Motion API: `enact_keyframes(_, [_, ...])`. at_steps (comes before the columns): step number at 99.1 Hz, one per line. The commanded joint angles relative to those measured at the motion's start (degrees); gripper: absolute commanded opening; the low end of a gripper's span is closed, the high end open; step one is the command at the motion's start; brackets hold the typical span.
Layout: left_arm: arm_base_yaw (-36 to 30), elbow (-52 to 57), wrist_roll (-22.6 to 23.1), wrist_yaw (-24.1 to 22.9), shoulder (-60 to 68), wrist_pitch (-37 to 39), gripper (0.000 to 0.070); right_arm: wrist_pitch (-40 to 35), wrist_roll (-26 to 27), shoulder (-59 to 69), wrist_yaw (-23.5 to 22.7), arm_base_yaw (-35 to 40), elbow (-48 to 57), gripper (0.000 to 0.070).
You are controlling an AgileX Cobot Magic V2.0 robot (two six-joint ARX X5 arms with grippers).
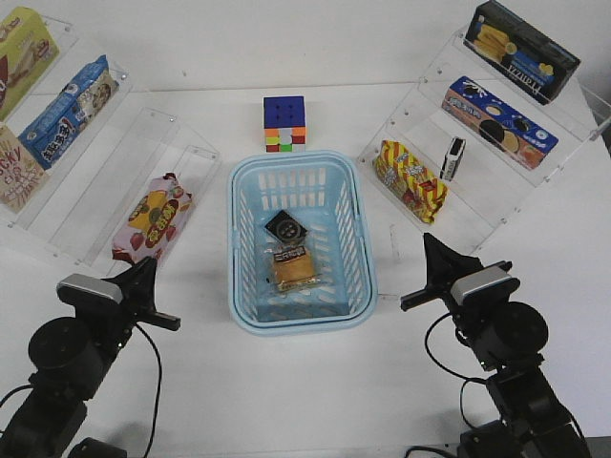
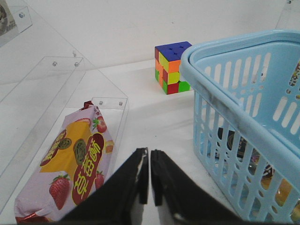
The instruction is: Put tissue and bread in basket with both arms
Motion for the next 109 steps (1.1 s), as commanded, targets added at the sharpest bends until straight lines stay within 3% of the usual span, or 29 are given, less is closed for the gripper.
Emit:
enact_keyframes(1, [-0.1,1.0,-0.5,-1.0,-0.7,0.8,0.0001,0.5,0.4,0.1,0.2,0.3,0.7,0.0])
enact_keyframes(14, [2.7,-3.7,-1.5,-2.8,-3.8,4.3,0.0001,0.5,0.4,0.1,0.2,0.3,0.7,0.0])
enact_keyframes(15, [6.2,-9.2,-3.5,-2.7,-7.6,8.0,0.0001,0.5,0.4,0.1,0.2,0.3,0.7,0.0])
enact_keyframes(21, [8.6,-13.4,-5.0,-2.6,-10.8,9.9,0.0001,0.5,0.4,0.1,0.2,0.3,0.7,0.0])
enact_keyframes(52, [16.5,-31.2,-5.5,0.3,-29.0,11.4,0.0001,0.5,0.4,0.1,0.2,0.3,0.7,0.0])
enact_keyframes(69, [17.4,-35.6,-5.4,5.2,-34.5,11.3,0.0001,0.5,0.4,0.1,0.2,0.3,0.7,0.0])
enact_keyframes(109, [17.4,-37.4,-3.1,4.5,-34.4,7.1,0.0001,0.6,0.4,0.1,0.2,0.3,0.7,0.0])
